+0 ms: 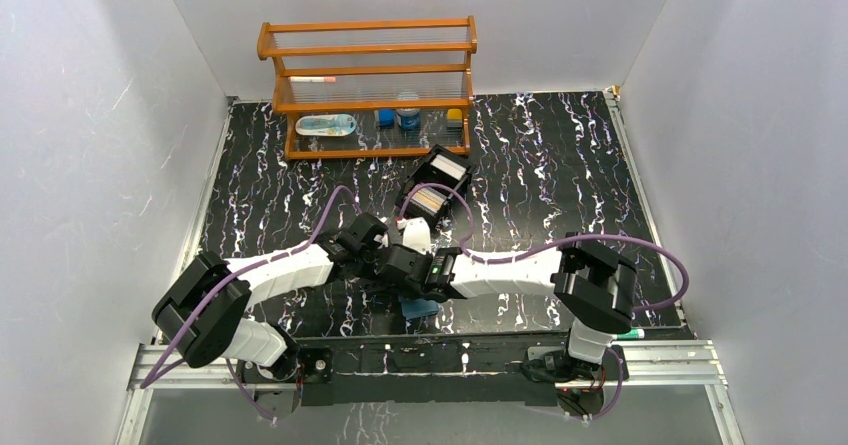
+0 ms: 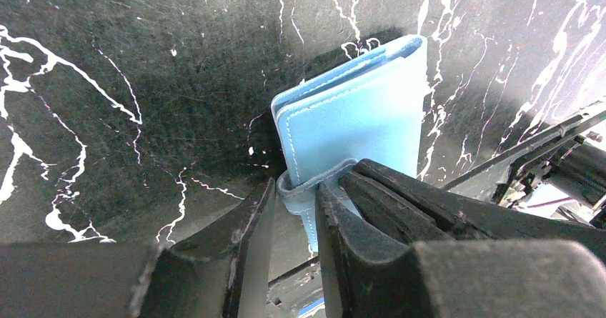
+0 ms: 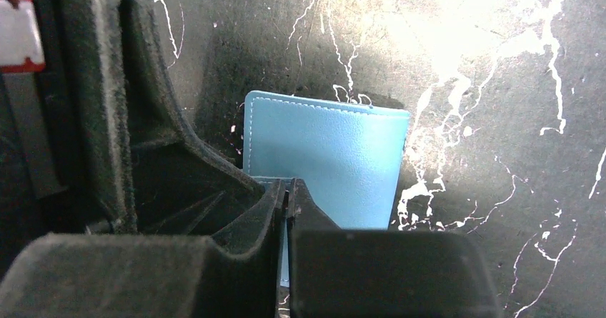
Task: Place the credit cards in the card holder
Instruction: Close the card holder at the center of the board.
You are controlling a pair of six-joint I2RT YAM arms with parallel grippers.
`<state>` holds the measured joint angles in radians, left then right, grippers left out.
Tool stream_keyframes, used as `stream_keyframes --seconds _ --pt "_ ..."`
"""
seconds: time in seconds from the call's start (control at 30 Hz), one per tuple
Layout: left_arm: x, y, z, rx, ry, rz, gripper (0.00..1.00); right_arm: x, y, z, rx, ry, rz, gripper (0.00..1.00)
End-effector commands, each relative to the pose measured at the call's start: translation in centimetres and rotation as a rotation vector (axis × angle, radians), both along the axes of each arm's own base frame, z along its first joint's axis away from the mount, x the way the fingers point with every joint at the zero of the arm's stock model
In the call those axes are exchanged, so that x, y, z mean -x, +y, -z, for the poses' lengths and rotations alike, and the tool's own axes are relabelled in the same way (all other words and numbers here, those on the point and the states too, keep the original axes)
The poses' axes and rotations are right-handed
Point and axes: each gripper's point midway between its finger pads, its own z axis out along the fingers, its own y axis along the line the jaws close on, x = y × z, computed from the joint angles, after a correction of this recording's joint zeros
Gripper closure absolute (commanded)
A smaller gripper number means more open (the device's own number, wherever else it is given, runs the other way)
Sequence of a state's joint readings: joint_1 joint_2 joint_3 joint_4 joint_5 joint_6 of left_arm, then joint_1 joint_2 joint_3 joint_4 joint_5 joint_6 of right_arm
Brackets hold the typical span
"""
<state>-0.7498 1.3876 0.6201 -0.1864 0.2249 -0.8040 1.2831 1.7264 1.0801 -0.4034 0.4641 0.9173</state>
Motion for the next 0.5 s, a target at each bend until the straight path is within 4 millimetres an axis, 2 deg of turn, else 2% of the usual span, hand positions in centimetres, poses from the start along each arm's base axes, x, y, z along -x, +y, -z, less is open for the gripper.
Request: stream_keyframes --seconds 0.0,0.13,0.47 --pt "0.6 1.4 0.8 -0.069 0.007 0.002 0.74 3.0 -2.6 3.6 0.096 0.079 -0.009 0.92" --pt "0.6 1.4 0.8 -0.071 0.008 0.003 0.74 3.9 -3.7 4.6 0.124 0.091 -0.006 0.94" --pt "0.5 2.0 1.1 -0.108 0.008 -0.011 0.75 6.0 -4.4 5.2 0.158 0.055 -0.054 0.98"
